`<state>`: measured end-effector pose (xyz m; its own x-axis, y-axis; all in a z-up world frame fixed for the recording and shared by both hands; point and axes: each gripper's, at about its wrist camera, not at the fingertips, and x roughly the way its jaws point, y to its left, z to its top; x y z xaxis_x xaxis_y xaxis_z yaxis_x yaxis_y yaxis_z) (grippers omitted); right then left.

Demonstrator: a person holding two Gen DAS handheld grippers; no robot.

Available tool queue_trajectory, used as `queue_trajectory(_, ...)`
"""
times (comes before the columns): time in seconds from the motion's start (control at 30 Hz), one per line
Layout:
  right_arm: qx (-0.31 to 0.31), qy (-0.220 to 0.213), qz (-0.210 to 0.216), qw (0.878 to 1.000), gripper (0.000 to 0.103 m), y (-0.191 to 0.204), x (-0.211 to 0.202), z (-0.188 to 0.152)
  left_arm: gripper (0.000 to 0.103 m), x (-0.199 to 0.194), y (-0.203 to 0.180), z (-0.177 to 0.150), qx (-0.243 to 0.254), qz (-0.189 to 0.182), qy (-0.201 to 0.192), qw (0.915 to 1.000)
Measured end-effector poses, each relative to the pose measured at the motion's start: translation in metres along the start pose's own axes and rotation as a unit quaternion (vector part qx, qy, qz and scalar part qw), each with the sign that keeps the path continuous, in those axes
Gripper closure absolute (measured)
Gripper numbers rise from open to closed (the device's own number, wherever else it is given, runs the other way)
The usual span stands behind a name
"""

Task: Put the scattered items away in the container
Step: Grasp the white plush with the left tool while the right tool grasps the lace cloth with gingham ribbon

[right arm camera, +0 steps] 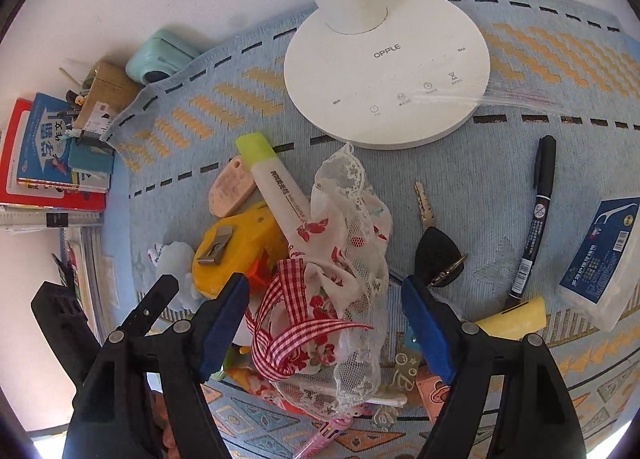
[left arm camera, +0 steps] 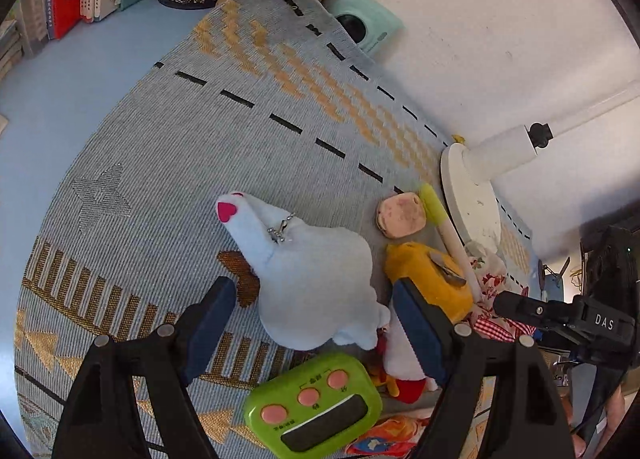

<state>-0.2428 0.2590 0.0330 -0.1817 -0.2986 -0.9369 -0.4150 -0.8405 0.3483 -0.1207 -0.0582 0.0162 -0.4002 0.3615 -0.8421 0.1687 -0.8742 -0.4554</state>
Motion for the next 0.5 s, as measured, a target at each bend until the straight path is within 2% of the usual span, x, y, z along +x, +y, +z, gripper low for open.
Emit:
queue_trajectory(0.1,0.001,0.003,0.006,1.000,0.034,-0.001,0.006,0.000,0.024,0.005,-0.010,-0.001,0.027,0.020,-0.006,0.9994)
queue_trajectory(0.17,0.002,0.008,0.007,1.000,0.060,-0.002,0.009,-0.001,0.024,0.006,-0.013,-0.002,0.036,0.027,-0.013,0.9989)
queue_trajectory(0.23,0.000,0.014,0.007,1.000,0.073,-0.002,0.011,-0.005,0.028,0.007,-0.014,-0.003,0.042,0.030,-0.024,0.9984)
queue_trajectory(0.27,-0.001,0.014,0.007,1.000,0.083,-0.002,0.011,-0.007,0.048,0.007,-0.015,-0.005,0.049,0.033,-0.029,0.9978)
queue_trajectory(0.3,-0.002,0.010,0.008,1.000,0.086,-0.002,0.008,-0.009,0.054,0.008,-0.016,-0.005,0.057,0.040,-0.030,0.9972)
queue_trajectory(0.37,-0.009,0.001,0.007,1.000,0.090,0.000,0.001,-0.014,0.054,0.003,-0.018,-0.006,0.066,0.040,-0.033,0.9965)
queue_trajectory(0.5,-0.025,-0.038,0.009,0.999,0.091,0.002,-0.032,-0.028,0.054,-0.017,-0.023,-0.007,0.083,0.022,-0.050,0.9951)
